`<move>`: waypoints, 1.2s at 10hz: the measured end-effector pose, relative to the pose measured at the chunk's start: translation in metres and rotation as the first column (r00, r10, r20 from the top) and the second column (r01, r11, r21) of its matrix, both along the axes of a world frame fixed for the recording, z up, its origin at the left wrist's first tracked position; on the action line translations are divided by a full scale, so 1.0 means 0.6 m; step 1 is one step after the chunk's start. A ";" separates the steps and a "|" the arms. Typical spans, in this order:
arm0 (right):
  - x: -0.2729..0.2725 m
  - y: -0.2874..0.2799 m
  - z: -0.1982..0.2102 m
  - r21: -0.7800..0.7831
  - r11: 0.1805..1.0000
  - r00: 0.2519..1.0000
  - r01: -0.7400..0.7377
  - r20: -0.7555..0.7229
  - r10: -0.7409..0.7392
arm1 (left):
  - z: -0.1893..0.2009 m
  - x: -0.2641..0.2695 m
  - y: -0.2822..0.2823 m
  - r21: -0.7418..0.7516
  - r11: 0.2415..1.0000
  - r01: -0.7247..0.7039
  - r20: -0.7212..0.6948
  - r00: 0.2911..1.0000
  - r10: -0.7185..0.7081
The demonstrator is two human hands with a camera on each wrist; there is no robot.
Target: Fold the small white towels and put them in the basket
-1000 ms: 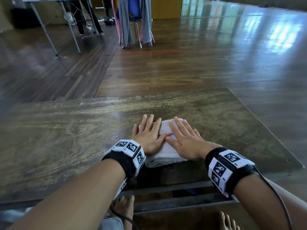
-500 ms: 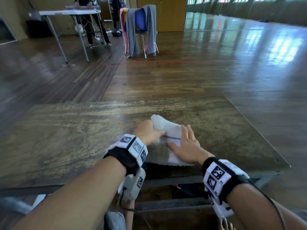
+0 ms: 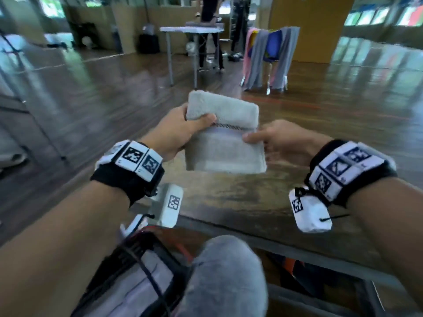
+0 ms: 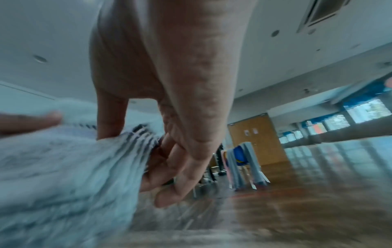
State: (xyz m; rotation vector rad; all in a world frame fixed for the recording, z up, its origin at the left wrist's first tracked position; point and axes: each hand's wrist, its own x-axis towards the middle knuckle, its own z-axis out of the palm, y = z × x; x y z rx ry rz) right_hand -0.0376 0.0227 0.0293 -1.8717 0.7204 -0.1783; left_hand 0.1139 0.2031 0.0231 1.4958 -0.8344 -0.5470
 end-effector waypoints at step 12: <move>0.243 0.384 -0.570 -0.017 0.787 0.567 -0.617 -0.703 0.429 | -0.722 0.028 0.382 0.740 0.592 -0.319 -0.243 0.694 0.678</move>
